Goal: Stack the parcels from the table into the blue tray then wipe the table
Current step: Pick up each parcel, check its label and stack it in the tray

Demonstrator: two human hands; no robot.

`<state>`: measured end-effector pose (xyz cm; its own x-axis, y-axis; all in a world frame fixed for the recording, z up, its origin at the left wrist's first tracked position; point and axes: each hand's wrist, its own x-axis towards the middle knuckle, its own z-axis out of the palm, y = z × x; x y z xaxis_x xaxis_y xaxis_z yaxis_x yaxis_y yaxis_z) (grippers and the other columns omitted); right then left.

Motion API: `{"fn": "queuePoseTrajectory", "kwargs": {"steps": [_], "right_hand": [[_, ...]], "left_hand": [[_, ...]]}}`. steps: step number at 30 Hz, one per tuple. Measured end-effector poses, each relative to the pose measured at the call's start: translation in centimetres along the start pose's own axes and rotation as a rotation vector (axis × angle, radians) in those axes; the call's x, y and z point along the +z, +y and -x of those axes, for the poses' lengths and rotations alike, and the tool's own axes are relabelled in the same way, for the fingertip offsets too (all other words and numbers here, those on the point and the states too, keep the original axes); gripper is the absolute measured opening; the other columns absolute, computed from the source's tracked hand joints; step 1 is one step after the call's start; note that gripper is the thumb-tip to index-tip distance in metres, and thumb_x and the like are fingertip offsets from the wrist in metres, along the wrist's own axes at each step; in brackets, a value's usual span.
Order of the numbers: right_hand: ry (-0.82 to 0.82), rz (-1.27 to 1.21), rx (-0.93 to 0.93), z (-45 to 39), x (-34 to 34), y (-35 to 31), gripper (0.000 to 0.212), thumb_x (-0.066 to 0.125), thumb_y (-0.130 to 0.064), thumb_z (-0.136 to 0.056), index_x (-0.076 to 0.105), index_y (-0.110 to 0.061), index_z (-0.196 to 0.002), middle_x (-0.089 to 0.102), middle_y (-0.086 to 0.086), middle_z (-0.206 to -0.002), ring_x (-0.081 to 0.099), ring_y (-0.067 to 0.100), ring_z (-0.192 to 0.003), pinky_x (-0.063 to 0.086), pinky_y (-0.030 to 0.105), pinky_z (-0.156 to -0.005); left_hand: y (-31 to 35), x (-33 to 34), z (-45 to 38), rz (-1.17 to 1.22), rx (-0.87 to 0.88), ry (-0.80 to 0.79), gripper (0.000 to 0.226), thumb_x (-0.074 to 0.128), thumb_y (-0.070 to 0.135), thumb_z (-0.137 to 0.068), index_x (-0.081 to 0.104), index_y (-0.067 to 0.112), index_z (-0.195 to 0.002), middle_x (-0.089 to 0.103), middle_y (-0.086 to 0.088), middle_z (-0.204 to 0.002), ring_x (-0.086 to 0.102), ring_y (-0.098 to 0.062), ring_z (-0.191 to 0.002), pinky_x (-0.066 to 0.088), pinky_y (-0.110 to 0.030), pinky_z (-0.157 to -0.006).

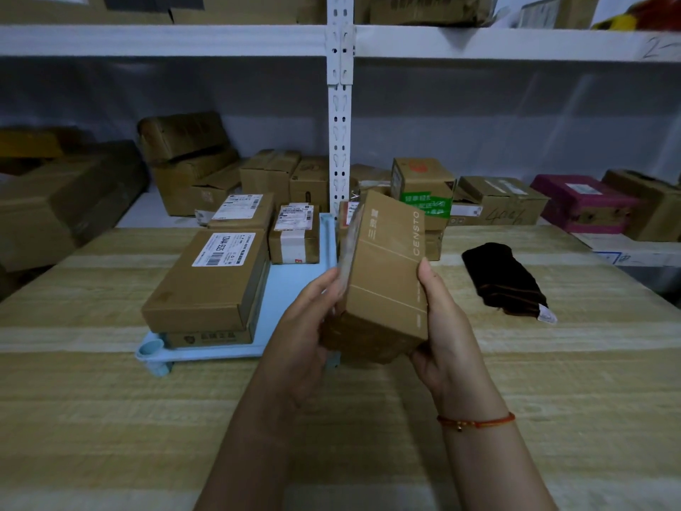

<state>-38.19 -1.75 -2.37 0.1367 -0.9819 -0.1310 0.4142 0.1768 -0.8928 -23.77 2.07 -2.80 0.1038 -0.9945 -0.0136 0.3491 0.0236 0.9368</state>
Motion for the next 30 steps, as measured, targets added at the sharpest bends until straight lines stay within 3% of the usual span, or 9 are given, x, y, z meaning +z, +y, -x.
{"fn": "queuePoseTrajectory", "kwargs": {"steps": [3, 5, 7, 10, 13, 15, 19, 21, 30], "right_hand": [[0.027, 0.021, -0.011, -0.1, -0.1, -0.1, 0.032, 0.05, -0.043, -0.098, 0.071, -0.02, -0.096, 0.078, 0.01, -0.091, 0.075, 0.024, -0.081, 0.06, 0.035, -0.068], [0.051, 0.053, -0.052, -0.3, -0.2, 0.0, 0.029, 0.053, -0.038, -0.098, 0.072, -0.016, -0.097, 0.077, 0.011, -0.094, 0.075, 0.026, -0.085, 0.061, 0.037, -0.071], [0.11, 0.131, -0.129, -0.6, -0.5, 0.3, 0.024, 0.057, -0.035, -0.096, 0.068, -0.014, -0.1, 0.076, 0.011, -0.095, 0.073, 0.027, -0.086, 0.059, 0.04, -0.074], [0.219, 0.241, -0.219, -1.3, -1.0, 0.8, 0.023, 0.064, -0.032, -0.092, 0.059, -0.015, -0.107, 0.07, 0.006, -0.088, 0.066, 0.017, -0.076, 0.051, 0.032, -0.061], [0.223, 0.348, -0.256, -1.4, -1.1, 0.8, 0.018, 0.066, -0.036, -0.086, 0.066, -0.021, -0.095, 0.073, 0.0, -0.079, 0.068, 0.018, -0.078, 0.056, 0.04, -0.071], [0.181, 0.391, -0.223, -1.0, -0.8, 0.7, 0.031, 0.063, -0.051, -0.079, 0.07, -0.023, -0.088, 0.076, 0.0, -0.085, 0.071, 0.021, -0.086, 0.058, 0.05, -0.081], [0.031, 0.327, -0.154, -0.2, -0.6, 0.3, 0.033, 0.05, -0.059, -0.09, 0.076, -0.039, -0.084, 0.077, -0.01, -0.084, 0.072, 0.004, -0.079, 0.054, 0.035, -0.073], [-0.045, 0.28, -0.128, 0.3, -0.4, -0.2, 0.035, 0.044, -0.059, -0.093, 0.073, -0.049, -0.076, 0.075, -0.018, -0.078, 0.069, -0.004, -0.069, 0.049, 0.03, -0.068], [-0.134, 0.089, 0.027, 0.3, -0.9, -0.4, 0.018, 0.056, -0.04, -0.091, 0.068, -0.027, -0.091, 0.076, -0.006, -0.074, 0.07, 0.013, -0.075, 0.055, 0.033, -0.063]], "left_hand": [[0.1, 0.0, -0.1, 0.092, 0.003, 0.04, 0.05, 0.057, 0.022, -0.087, 0.052, 0.02, -0.137, 0.07, -0.002, -0.117, 0.071, -0.012, -0.097, 0.058, -0.028, -0.073], [0.2, -0.1, -0.2, 0.13, -0.01, 0.084, 0.049, 0.055, 0.015, -0.092, 0.047, 0.016, -0.14, 0.071, 0.0, -0.108, 0.073, -0.011, -0.088, 0.059, -0.029, -0.068], [0.5, -0.1, -0.1, 0.141, -0.013, 0.109, 0.043, 0.053, 0.013, -0.094, 0.049, 0.011, -0.137, 0.073, -0.004, -0.107, 0.072, -0.016, -0.095, 0.058, -0.039, -0.081], [0.5, -0.2, -0.1, 0.111, 0.007, 0.106, 0.036, 0.048, 0.018, -0.095, 0.059, 0.008, -0.128, 0.07, -0.01, -0.118, 0.065, -0.026, -0.112, 0.046, -0.052, -0.101], [0.3, 0.0, -0.1, 0.1, 0.044, 0.123, 0.035, 0.043, 0.02, -0.097, 0.064, 0.009, -0.123, 0.07, -0.008, -0.117, 0.063, -0.024, -0.115, 0.046, -0.048, -0.102], [0.4, 0.1, 0.1, 0.055, 0.077, 0.129, 0.035, 0.039, 0.019, -0.099, 0.065, 0.014, -0.122, 0.071, -0.005, -0.118, 0.062, -0.021, -0.116, 0.047, -0.043, -0.099], [0.6, 0.3, 0.2, -0.055, 0.136, 0.086, 0.031, 0.044, 0.02, -0.098, 0.068, 0.027, -0.115, 0.071, 0.005, -0.117, 0.062, -0.013, -0.115, 0.049, -0.038, -0.09], [0.6, 0.2, 0.1, -0.084, 0.145, 0.071, 0.031, 0.047, 0.021, -0.097, 0.067, 0.029, -0.12, 0.069, 0.006, -0.12, 0.059, -0.013, -0.118, 0.049, -0.042, -0.095], [0.1, -0.5, 0.0, -0.111, 0.241, 0.065, 0.041, 0.055, 0.017, -0.092, 0.057, 0.021, -0.133, 0.063, 0.003, -0.131, 0.057, -0.014, -0.123, 0.043, -0.046, -0.106]]}}
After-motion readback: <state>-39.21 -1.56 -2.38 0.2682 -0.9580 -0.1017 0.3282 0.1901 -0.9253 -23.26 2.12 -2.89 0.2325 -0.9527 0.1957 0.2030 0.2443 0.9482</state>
